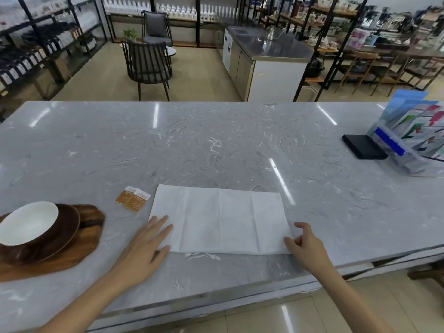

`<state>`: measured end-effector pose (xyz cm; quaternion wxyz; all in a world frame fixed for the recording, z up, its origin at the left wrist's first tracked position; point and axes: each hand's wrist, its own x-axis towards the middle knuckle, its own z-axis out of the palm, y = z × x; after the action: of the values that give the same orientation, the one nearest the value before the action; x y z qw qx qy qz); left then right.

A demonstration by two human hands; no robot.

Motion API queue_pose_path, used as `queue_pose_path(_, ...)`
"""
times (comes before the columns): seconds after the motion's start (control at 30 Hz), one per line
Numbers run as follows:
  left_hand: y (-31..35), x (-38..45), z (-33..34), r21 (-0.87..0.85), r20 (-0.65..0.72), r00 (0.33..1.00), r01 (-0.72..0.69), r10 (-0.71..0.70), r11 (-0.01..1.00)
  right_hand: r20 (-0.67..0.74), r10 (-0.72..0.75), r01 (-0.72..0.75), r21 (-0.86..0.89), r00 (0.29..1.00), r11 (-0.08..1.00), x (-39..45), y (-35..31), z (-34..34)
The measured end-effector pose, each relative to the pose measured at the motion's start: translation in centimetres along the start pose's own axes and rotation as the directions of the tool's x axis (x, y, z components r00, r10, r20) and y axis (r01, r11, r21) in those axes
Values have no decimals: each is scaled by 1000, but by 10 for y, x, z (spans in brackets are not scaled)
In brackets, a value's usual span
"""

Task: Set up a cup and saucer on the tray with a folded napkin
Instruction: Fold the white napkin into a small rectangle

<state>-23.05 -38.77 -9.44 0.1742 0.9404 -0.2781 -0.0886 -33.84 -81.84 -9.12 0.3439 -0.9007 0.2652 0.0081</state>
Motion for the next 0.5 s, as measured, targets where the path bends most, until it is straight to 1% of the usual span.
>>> queue_pose_path(0.07,2,-1,4,58,65,998,-25,21,998,-21,-26,26,-21,999,999,-7,0,-2)
queue_pose_path(0.17,0,-5,12,136,152,988,-30,9,990,-70,-57,58,21,996,998,-14,3,-7)
queue_pose_path(0.2,-2,-7,13,158,169,986,-31,4,987,-67,-73,74,11,995,997,-17,3,-7)
queue_pose_path(0.27,-6,-8,13,168,181,983,-28,-3,985,-39,-117,115,-55,992,992,-24,6,-5)
queue_pose_path(0.33,-9,-9,13,165,186,983,-30,-1,986,-43,-149,144,-112,988,983,-31,9,-3)
queue_pose_path(0.4,-6,-10,11,160,160,987,-37,11,986,-71,-174,164,-135,982,977,-35,13,-1)
queue_pose_path(0.5,9,-11,1,212,-5,992,-124,128,969,-105,-192,175,-146,976,974,-43,16,5)
